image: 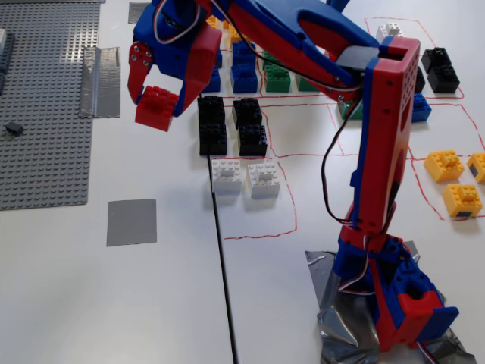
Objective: Grab the block and put it in the grey marker
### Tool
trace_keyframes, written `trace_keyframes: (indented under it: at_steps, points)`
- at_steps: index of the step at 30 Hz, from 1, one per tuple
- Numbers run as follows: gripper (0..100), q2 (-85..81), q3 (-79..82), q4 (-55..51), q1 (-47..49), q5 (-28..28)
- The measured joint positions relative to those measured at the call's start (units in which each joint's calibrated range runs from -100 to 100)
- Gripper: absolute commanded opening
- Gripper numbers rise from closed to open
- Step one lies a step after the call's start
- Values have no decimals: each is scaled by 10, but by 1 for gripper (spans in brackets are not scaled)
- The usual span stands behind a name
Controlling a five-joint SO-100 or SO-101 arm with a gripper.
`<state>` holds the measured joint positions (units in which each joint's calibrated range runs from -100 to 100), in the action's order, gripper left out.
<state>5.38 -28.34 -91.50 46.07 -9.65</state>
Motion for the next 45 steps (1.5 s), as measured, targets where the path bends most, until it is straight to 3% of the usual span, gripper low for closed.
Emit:
trace_keyframes:
  at_steps: [12,25,43,45]
  points:
    - [0,50,0,1,72,2]
    - [0,83,81,66,84,2]
    - [0,171,71,103,95,2]
    - [5,174,70,103,95,2]
